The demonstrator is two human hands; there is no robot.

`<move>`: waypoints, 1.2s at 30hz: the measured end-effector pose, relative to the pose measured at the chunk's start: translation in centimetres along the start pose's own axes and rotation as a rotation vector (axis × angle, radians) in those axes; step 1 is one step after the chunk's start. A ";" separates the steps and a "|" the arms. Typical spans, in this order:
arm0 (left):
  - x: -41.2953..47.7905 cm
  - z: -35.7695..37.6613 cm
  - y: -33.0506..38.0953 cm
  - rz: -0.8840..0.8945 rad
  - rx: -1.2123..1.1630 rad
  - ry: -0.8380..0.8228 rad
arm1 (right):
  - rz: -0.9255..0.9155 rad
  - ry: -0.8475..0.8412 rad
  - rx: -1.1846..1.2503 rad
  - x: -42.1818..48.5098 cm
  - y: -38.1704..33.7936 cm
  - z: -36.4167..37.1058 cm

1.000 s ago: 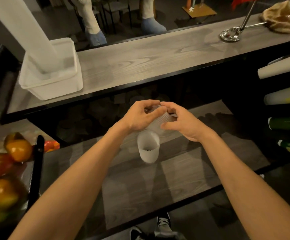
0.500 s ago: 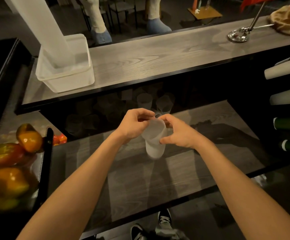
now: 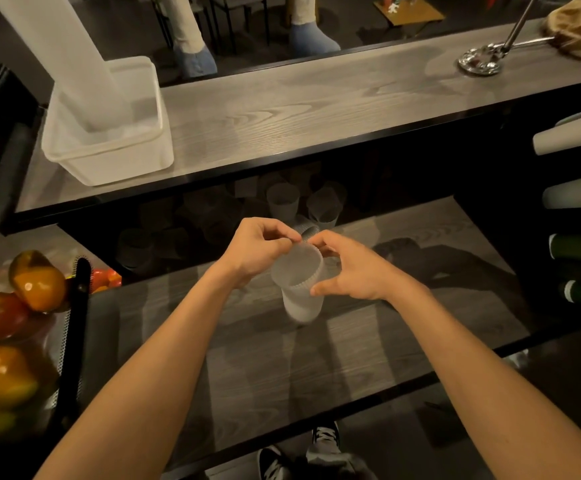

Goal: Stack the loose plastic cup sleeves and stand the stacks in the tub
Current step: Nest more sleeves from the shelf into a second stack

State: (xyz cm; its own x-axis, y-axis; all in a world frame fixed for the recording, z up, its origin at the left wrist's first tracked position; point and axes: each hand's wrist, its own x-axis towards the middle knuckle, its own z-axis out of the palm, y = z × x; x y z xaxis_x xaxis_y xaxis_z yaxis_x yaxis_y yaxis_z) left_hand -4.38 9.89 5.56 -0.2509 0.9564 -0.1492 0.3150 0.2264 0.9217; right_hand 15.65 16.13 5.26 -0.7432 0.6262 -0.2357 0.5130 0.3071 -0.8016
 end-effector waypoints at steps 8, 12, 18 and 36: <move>1.4 0.4 -0.6 -0.022 -0.042 -0.033 | 0.042 -0.108 -0.058 0.6 -0.8 -1.0; 1.9 0.7 -0.7 -0.023 -0.079 -0.070 | 0.072 -0.134 -0.153 1.0 -0.6 -0.9; 3.0 1.2 -1.7 -0.132 -0.065 0.012 | 0.313 -0.360 -0.318 2.5 1.7 -2.0; 9.1 5.4 -6.3 -0.578 -0.123 -0.031 | 0.432 0.003 0.027 12.0 8.2 1.5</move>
State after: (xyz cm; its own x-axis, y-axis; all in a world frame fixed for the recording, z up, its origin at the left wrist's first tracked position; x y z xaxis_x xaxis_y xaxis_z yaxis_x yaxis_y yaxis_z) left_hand -3.71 18.15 -3.52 -0.3225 0.6896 -0.6484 0.0265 0.6913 0.7221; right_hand 10.33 25.08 -4.99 -0.4617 0.6950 -0.5512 0.7652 -0.0022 -0.6437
